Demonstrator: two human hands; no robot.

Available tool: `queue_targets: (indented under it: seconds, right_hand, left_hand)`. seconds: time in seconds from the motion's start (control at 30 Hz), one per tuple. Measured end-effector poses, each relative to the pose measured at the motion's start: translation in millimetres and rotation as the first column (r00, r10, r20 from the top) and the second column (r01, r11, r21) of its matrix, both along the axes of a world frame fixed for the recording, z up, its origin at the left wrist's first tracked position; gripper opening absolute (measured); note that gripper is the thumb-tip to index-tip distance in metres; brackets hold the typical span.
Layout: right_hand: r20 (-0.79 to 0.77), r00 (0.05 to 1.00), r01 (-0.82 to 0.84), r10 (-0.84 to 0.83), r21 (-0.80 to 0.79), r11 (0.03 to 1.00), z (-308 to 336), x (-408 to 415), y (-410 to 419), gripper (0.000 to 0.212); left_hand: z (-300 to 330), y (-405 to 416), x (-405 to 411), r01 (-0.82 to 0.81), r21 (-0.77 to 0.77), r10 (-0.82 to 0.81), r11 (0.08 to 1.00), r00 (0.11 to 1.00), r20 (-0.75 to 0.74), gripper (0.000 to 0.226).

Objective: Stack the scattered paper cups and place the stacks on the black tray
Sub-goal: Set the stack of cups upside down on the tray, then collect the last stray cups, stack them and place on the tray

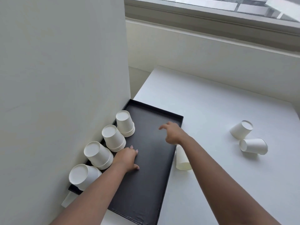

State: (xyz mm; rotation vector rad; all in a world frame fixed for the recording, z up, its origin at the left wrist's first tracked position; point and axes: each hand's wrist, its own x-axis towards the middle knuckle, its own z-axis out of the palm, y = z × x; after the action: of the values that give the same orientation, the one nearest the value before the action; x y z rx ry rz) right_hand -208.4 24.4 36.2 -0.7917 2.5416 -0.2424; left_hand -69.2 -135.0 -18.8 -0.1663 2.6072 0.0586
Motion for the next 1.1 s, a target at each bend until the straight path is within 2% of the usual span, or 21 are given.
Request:
queue_targets:
  seconds: [0.13, 0.23, 0.33, 0.4, 0.5, 0.57, 0.67, 0.73, 0.87, 0.93, 1.1]
  right_hand:
    - [0.184, 0.978, 0.065, -0.094, 0.158, 0.985, -4.2, 7.6, 50.3, 0.070]
    - [0.240, 0.965, 0.057, -0.104, 0.195, 0.979, -10.9, 24.9, 73.2, 0.084]
    - [0.138, 0.986, 0.061, -0.091, 0.207, 0.976, -22.0, 43.1, 85.5, 0.085]
    - [0.009, 0.994, 0.105, -0.108, 0.173, 0.979, -29.2, 51.7, 90.2, 0.074]
    - [-0.154, 0.975, 0.176, -0.162, 0.081, 0.981, -35.2, 58.4, 96.4, 0.055]
    - [-0.190, 0.954, 0.238, -0.231, 0.012, 0.971, -34.9, 59.1, 103.3, 0.046]
    - [-0.205, 0.903, 0.356, -0.377, -0.132, 0.925, -26.4, 54.9, 112.2, 0.038]
    - [-0.185, 0.861, 0.432, -0.473, -0.221, 0.874, -14.6, 50.8, 118.1, 0.034]
    - [-0.045, 0.795, 0.562, -0.605, -0.320, 0.763, 12.4, 43.7, 125.4, 0.026]
    - [0.003, 0.804, 0.569, -0.595, -0.297, 0.767, 20.7, 40.4, 128.5, 0.022]
    - [0.098, 0.859, 0.512, -0.502, -0.139, 0.848, 22.6, 35.2, 133.6, 0.023]
  left_hand:
    - [4.7, 4.9, -2.7, -0.034, -0.017, 0.034, 0.999, 0.999, -0.009, 0.075]
    - [6.8, 11.2, -3.4, -0.087, -0.020, 0.087, 0.996, 0.996, -0.015, 0.062]
    - [10.2, 18.9, -5.0, -0.116, -0.041, 0.115, 0.992, 0.993, -0.038, 0.043]
    - [17.9, 25.1, -6.3, -0.108, -0.083, 0.102, 0.991, 0.992, -0.079, 0.031]
    - [24.1, 37.4, -10.3, -0.082, -0.103, 0.064, 0.991, 0.984, -0.167, 0.024]
    - [23.0, 48.6, -15.4, -0.050, -0.029, 0.040, 0.998, 0.962, -0.269, 0.026]
    - [19.0, 63.2, -26.4, 0.034, 0.206, 0.041, 0.978, 0.936, -0.350, 0.054]
    - [22.3, 75.4, -34.1, 0.087, 0.363, 0.048, 0.928, 0.936, -0.348, 0.070]
    - [29.7, 99.5, -45.9, 0.136, 0.610, 0.113, 0.781, 0.929, -0.352, 0.089]
    - [32.2, 111.6, -51.9, 0.172, 0.671, 0.122, 0.721, 0.922, -0.367, 0.092]
    - [36.3, 135.0, -64.0, 0.210, 0.745, 0.159, 0.633, 0.907, -0.391, 0.093]
